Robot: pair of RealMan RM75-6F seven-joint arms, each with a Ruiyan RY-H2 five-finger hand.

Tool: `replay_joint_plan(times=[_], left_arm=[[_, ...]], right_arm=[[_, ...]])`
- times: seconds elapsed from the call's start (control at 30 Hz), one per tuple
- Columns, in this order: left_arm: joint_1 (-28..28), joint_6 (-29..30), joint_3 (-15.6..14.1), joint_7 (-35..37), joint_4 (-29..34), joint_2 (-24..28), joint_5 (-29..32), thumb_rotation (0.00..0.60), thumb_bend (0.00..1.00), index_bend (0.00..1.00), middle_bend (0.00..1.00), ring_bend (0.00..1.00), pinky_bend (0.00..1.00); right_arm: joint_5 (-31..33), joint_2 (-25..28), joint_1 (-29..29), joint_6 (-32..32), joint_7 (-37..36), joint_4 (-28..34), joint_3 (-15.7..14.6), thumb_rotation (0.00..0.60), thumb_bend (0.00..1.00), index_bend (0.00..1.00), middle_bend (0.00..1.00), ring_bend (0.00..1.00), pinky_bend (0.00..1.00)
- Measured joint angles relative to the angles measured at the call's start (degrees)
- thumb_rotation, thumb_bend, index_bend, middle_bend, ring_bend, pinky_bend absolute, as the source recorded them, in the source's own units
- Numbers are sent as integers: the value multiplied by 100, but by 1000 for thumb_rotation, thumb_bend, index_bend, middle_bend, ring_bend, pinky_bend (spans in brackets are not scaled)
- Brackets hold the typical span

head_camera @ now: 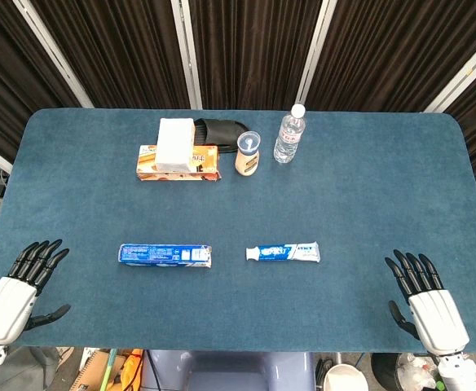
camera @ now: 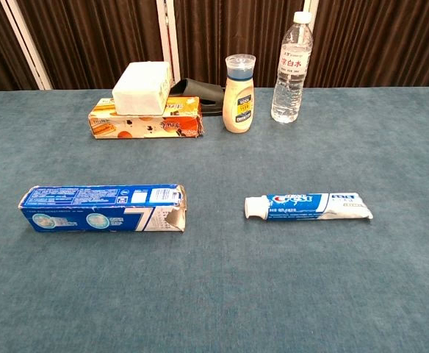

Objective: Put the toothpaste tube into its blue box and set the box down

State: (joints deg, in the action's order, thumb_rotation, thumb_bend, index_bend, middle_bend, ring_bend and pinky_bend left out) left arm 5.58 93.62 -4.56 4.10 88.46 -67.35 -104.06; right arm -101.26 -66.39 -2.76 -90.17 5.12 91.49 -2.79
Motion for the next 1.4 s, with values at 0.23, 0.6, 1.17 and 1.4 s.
replay_joint_plan(times=[0.23,0.6,1.17,1.4], left_arm=[[13,-31,-1,-3,12,1,5,600,43,0,0,0,0],[31,-98,-7,-20,13,-2,24,600,43,0,0,0,0],[430,-949,308,-564,608,-18,559,600,87,0,0,0,62],[987,-2216,655,-1749,1473,-83,1637,600,87,34,35,72,189]], right_arm=[[21,15,5,6,-18,18,-1,600,430,0,0,0,0],[46,28,3,31,-12,41,3,600,430,0,0,0,0],[-24,66,-14,109,-40,112,-74,600,431,0,0,0,0],[-38,101,-23,126,-105,134,-95,600,431,0,0,0,0]])
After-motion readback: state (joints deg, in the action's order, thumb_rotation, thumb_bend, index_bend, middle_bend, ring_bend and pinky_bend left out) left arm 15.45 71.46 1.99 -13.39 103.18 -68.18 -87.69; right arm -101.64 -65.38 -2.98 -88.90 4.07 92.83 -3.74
